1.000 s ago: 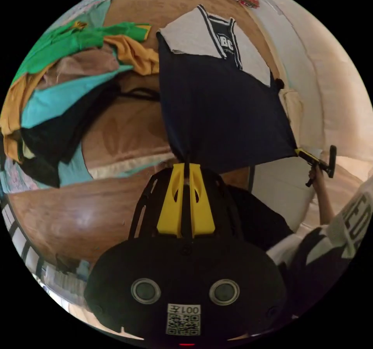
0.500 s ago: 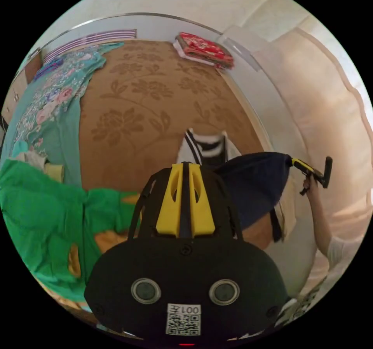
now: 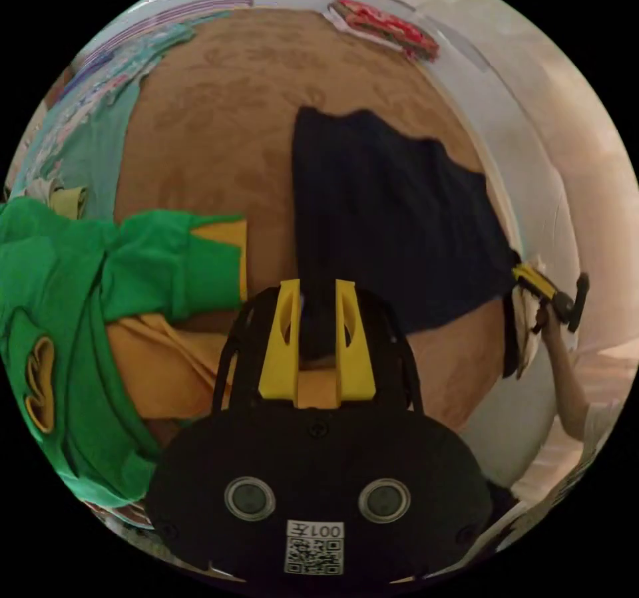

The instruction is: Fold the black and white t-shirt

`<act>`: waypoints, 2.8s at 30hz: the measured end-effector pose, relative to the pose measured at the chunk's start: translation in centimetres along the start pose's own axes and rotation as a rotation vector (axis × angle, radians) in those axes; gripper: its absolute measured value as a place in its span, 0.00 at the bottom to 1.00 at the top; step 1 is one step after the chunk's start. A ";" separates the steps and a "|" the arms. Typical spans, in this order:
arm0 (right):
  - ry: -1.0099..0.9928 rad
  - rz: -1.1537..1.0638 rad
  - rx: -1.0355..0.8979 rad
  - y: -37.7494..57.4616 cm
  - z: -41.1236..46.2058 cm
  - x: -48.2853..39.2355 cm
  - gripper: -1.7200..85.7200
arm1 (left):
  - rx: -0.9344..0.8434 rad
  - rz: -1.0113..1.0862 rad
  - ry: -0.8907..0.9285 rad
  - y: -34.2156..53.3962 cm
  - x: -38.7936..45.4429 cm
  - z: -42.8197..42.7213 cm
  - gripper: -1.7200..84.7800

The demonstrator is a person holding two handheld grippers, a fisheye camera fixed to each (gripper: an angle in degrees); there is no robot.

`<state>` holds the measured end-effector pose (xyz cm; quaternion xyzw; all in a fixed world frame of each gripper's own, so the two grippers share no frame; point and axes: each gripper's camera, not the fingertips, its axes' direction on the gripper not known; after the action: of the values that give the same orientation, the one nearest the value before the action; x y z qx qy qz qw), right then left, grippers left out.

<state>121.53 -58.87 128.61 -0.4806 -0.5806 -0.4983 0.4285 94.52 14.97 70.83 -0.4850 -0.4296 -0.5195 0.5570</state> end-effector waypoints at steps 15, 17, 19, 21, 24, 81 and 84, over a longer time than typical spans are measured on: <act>-0.315 0.163 0.018 -5.7 -0.5 3.3 0.06 | 0.150 -0.010 -0.007 1.5 3.6 -5.4 0.01; -0.361 0.194 0.024 -5.7 -1.3 3.8 0.05 | 0.177 -0.101 0.025 2.8 2.9 -6.3 0.01; -0.443 0.228 -0.005 -5.3 -0.3 4.0 0.05 | 0.163 -0.174 0.013 4.0 2.9 -5.7 0.01; -0.445 0.242 -0.103 -5.1 2.2 3.3 0.05 | 0.135 -0.246 0.058 4.8 3.0 -4.6 0.01; -0.322 0.235 -0.080 -5.5 0.9 2.4 0.06 | 0.159 -0.304 0.086 4.7 4.0 -5.3 0.02; 0.085 -0.408 -0.103 -52.7 11.1 2.0 0.04 | -0.384 0.633 -0.351 -57.5 7.8 -4.6 0.01; 0.232 -0.308 -0.139 -53.7 14.9 4.5 0.04 | -0.288 0.418 -0.631 -58.9 4.5 -3.0 0.01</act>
<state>67.59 -45.77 122.07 -0.3538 -0.5581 -0.6490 0.3770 36.19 11.85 80.32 -0.7707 -0.3945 -0.2753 0.4178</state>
